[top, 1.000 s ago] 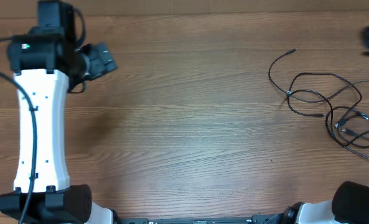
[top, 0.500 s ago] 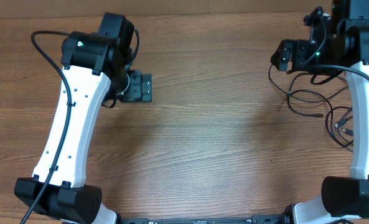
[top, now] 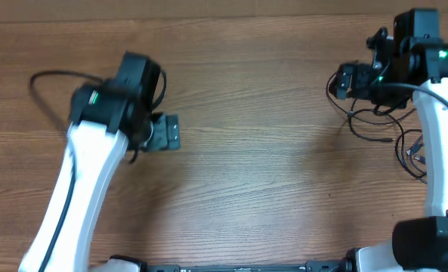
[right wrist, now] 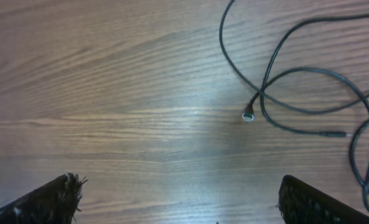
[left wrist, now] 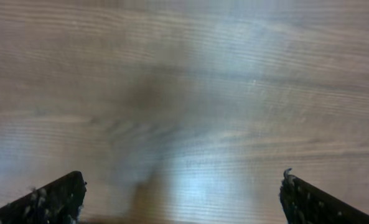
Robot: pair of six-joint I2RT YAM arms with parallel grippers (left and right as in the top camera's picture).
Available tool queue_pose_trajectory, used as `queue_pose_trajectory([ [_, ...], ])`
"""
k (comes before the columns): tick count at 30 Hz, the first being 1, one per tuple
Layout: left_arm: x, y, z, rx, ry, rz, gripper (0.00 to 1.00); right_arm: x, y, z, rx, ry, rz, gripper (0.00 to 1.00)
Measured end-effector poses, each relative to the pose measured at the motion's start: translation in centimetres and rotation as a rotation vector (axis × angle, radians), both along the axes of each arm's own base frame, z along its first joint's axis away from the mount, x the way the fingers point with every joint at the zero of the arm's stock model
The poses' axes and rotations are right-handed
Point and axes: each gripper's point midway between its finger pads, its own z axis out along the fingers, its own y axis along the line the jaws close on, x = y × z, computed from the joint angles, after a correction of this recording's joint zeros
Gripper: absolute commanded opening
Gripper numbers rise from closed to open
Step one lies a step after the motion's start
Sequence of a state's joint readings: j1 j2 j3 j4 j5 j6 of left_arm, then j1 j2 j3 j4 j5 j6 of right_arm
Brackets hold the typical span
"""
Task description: Untangle cables
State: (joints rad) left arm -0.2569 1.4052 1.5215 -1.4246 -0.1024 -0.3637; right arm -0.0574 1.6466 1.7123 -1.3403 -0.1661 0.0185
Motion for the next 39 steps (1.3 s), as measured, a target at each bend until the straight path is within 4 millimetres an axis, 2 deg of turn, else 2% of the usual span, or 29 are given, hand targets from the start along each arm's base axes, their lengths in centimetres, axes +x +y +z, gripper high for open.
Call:
queue_pose_trajectory([
  [4, -2.4, 1.0, 2.7, -0.030, -0.222, 0.008, 0.99, -1.1, 0.0, -0.8, -0.004, -0.066, -0.005, 1.00],
  [6, -3.7, 1.6, 3.7, -0.042, -0.320, 0.013, 1.00, -2.3, 0.1, -0.8, -0.005, -0.113, -0.008, 1.00],
  [12, -8.0, 3.2, 4.8, -0.074, -0.507, 0.027, 1.00, -6.0, 0.3, -0.3, -0.012, -0.248, -0.009, 1.00],
  [16, -9.7, 3.6, 5.6, -0.093, -0.577, 0.030, 1.00, -8.4, 0.4, 1.3, -0.016, -0.339, -0.012, 1.00],
  [20, -10.6, 3.9, 5.5, -0.091, -0.573, 0.031, 0.99, -10.1, 0.5, 4.2, -0.021, -0.453, -0.012, 1.00],
  [24, -11.1, 4.0, 4.8, -0.082, -0.540, 0.029, 1.00, -11.3, 0.6, 5.4, -0.024, -0.504, -0.011, 1.00],
  [28, -11.2, 4.1, 4.5, -0.078, -0.527, 0.029, 1.00, -11.4, 0.6, 5.3, -0.024, -0.498, -0.011, 1.00],
  [39, -11.2, 4.1, 4.5, -0.078, -0.527, 0.029, 1.00, -10.6, 0.6, 3.5, -0.020, -0.418, -0.012, 1.00],
])
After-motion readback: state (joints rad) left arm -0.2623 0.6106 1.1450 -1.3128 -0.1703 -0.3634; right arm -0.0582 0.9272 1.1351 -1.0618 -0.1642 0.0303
